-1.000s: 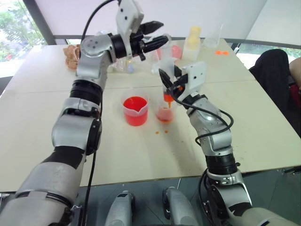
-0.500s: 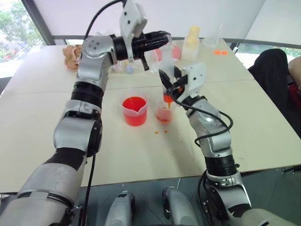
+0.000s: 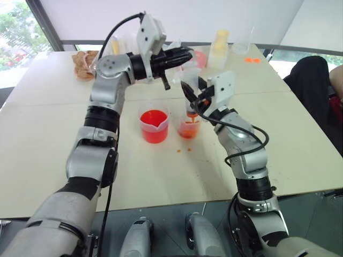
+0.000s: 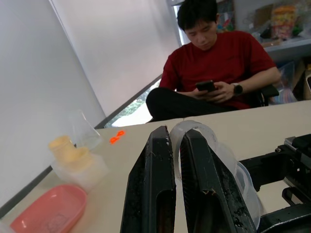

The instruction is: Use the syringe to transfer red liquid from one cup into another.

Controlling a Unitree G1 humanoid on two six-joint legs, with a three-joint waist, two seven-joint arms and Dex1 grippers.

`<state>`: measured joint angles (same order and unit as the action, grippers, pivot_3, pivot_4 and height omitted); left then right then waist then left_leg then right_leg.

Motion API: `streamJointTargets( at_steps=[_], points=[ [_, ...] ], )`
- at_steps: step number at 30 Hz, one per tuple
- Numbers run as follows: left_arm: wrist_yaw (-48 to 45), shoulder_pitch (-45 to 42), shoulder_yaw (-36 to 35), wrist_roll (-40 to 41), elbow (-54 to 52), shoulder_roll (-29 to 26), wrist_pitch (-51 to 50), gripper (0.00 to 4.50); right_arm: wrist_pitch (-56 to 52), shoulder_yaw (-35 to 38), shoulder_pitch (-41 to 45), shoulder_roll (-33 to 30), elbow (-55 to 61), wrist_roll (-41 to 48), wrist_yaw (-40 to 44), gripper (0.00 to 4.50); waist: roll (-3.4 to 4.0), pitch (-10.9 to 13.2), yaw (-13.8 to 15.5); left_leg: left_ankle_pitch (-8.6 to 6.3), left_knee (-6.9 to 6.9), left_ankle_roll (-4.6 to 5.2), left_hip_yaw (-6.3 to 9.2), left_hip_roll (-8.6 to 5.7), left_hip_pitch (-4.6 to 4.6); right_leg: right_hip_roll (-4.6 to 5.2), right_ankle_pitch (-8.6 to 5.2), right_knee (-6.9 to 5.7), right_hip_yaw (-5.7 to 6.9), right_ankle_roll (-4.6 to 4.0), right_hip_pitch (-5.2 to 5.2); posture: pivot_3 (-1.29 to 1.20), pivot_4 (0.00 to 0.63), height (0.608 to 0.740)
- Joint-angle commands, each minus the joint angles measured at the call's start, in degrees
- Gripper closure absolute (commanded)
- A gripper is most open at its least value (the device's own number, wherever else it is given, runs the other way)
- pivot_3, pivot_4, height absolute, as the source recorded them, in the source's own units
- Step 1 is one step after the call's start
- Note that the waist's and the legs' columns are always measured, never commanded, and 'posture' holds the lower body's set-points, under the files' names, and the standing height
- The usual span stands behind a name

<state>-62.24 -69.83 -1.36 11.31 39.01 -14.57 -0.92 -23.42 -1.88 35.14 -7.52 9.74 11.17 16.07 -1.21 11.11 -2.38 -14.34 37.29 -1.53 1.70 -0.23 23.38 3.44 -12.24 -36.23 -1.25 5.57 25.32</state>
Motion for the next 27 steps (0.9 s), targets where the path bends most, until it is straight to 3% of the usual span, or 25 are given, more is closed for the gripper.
streamJointTargets(
  at_steps=[1,11,14,18,23,27],
  points=[
    [-3.73,2.31,4.38,0.07,-1.38,2.94,-1.7,4.48,1.25,3.79,7.35,0.53,6.45,2.5,-2.12,3.11,0.0,0.0,-0.05,0.0,0.0,0.0,0.0,0.0,0.0,0.0,0.0,0.0,0.0,0.0,0.0,0.0,0.15,0.74],
    [-2.82,3.57,3.94,1.52,-4.02,2.79,-4.12,4.48,0.13,3.76,8.08,0.77,6.86,3.39,-2.03,3.11,0.0,0.0,0.02,0.0,0.0,0.0,0.0,0.0,-0.01,0.01,0.0,-0.01,0.0,0.0,0.0,0.0,0.15,0.74],
    [-1.62,1.79,1.37,3.8,-4.35,2.2,-6.26,3.4,-0.05,3.62,7.73,0.62,6.88,3.68,-1.6,3.11,0.0,0.0,0.09,0.0,0.01,0.0,0.0,0.0,0.0,0.01,0.0,-0.01,0.0,0.0,0.0,0.0,0.15,0.74],
    [1.63,0.39,-2.49,6.71,-6.76,-0.18,-9.63,1.5,0.05,3.09,8.72,-0.02,7.63,3.04,-1.24,3.11,0.0,0.0,-0.05,0.0,0.03,0.0,-0.01,-0.01,0.0,0.02,0.0,-0.01,-0.01,0.0,-0.01,0.0,0.15,0.74],
    [2.19,3.14,-9.12,18.92,-17.42,-4.4,-25.13,1.5,-6.86,9.4,12.33,1.37,8.82,11.49,-3.41,3.11,0.05,0.02,-0.39,0.0,-0.03,0.0,0.02,0.06,-0.02,-0.05,0.0,-0.07,-0.03,0.0,0.04,0.0,0.15,0.74],
    [-0.39,12.79,-5.7,21.12,-31.62,-11.07,-33.28,1.5,-18.7,18.21,18.02,-4.39,6.53,20.16,-5.64,3.11,0.07,0.01,-0.06,0.0,-0.02,0.0,0.03,0.09,-0.06,-0.02,0.0,-0.1,-0.05,-0.01,0.0,0.0,0.15,0.74]
  ],
)
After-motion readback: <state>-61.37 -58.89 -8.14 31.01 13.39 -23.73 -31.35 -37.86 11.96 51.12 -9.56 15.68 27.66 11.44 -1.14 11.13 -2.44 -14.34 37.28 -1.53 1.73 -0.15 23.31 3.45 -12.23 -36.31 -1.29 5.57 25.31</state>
